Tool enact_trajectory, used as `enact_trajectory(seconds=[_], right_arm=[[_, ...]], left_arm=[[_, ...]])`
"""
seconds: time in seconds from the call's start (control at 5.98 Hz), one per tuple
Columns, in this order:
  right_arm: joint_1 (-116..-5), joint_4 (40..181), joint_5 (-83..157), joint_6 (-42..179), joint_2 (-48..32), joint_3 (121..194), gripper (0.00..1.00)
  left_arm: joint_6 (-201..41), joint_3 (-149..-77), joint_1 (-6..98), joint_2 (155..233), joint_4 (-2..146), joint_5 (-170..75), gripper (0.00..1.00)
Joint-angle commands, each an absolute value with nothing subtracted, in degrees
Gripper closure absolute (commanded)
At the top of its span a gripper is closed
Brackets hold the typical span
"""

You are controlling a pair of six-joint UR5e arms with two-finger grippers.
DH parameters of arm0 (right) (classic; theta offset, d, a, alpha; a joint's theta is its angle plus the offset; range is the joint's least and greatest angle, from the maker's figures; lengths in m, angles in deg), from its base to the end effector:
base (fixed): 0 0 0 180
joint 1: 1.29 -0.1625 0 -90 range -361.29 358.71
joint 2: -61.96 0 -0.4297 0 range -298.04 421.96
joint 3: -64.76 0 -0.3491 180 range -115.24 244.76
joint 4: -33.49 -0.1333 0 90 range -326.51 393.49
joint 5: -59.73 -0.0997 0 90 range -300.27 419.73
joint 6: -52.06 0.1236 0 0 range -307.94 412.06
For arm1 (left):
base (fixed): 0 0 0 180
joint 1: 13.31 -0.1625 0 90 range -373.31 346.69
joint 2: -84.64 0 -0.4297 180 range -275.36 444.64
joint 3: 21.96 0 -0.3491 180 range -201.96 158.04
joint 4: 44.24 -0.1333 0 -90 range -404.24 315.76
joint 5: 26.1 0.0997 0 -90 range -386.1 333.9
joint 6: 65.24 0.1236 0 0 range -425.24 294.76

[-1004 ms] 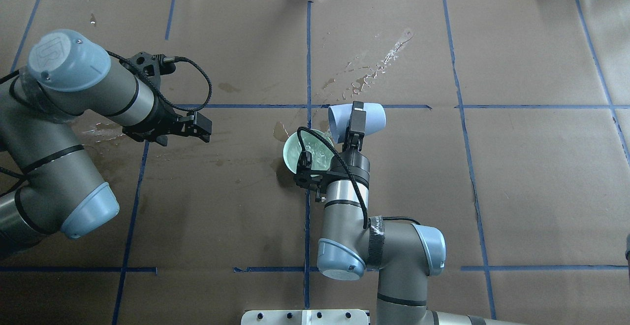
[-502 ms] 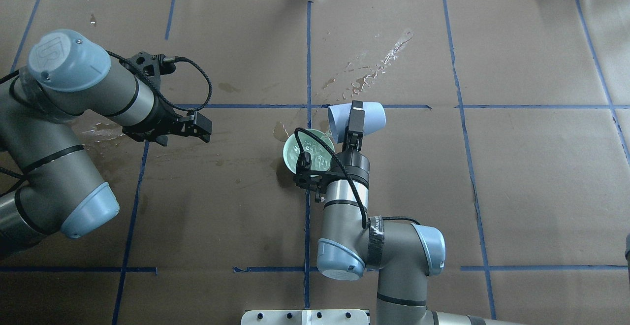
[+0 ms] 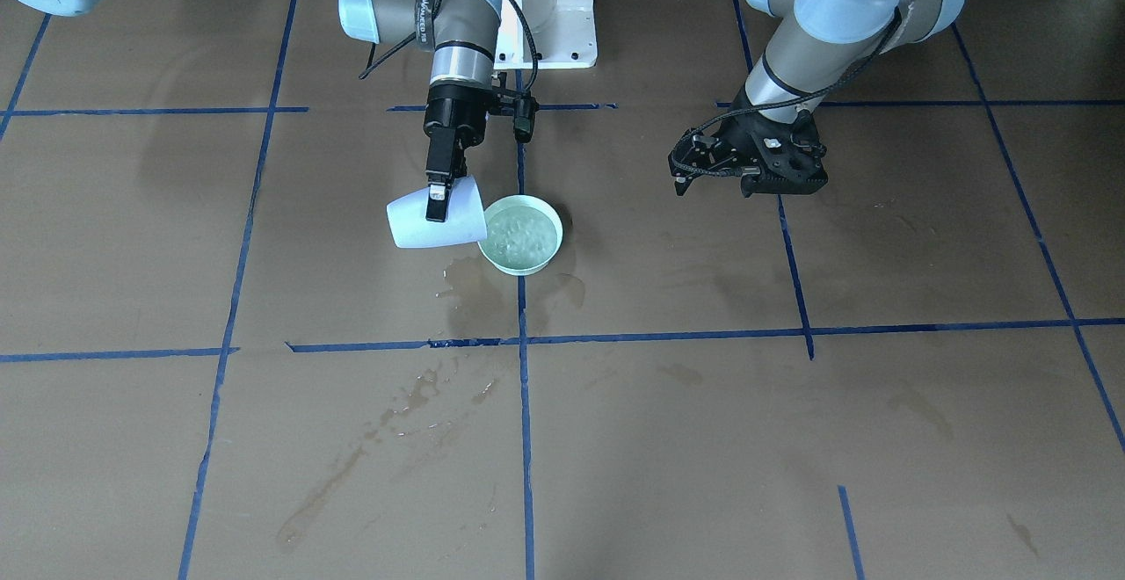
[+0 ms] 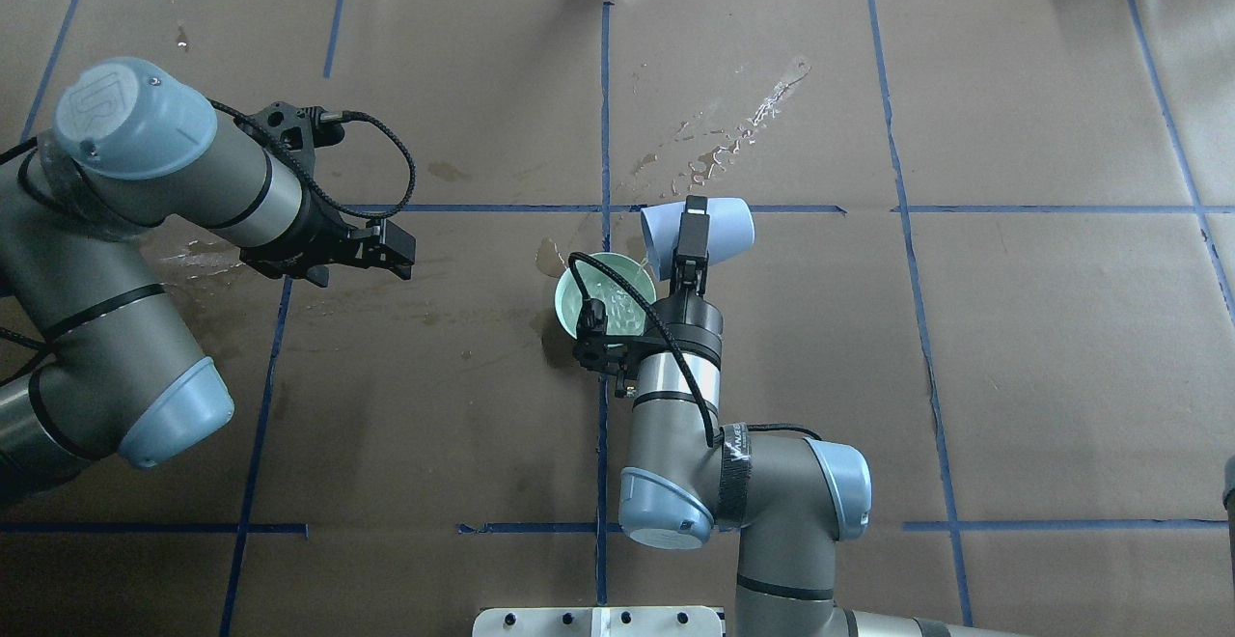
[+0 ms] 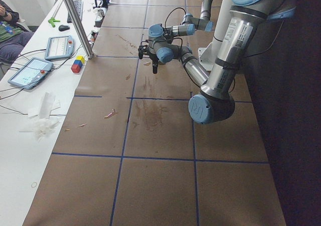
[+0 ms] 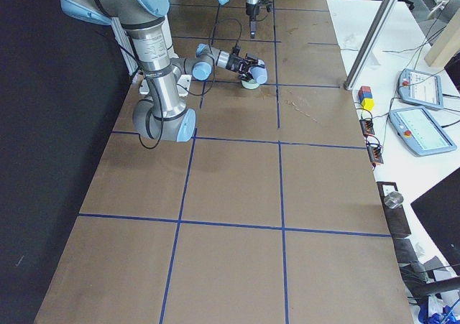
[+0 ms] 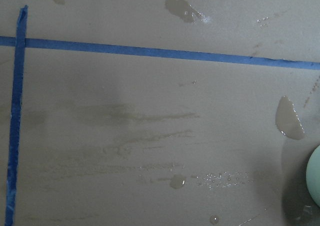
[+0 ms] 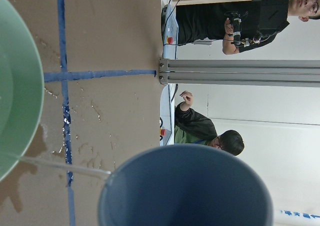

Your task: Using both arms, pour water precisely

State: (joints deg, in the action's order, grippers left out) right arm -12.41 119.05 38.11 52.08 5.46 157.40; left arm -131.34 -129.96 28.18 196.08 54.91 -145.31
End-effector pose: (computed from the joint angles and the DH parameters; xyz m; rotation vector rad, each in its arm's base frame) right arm -0.5648 -0.3640 0.2847 1.2285 0.4962 -0.7557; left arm 0.3813 -0.4346 0.3373 0.0450 0.9545 -0.0672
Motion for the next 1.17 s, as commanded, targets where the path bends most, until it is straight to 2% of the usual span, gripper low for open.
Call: enact_trajectory(seconds=[0.0, 0.84, 1.0], right_arm=[[-12.37, 119.09, 38.11, 52.06, 5.53, 157.4, 1.0], [-12.45, 118.31, 37.41, 53.37, 7.2, 158.01, 1.0], [-12.72, 118.22, 36.02, 54.6, 7.12, 160.28, 1.0]], left_arm=[[-131.34, -129.98, 28.26, 196.08, 54.9, -145.37, 0.0], [-131.34, -129.98, 28.18, 196.08, 54.9, -145.37, 0.0], [-131.34, -129.98, 28.18, 196.08, 54.9, -145.37, 0.0]])
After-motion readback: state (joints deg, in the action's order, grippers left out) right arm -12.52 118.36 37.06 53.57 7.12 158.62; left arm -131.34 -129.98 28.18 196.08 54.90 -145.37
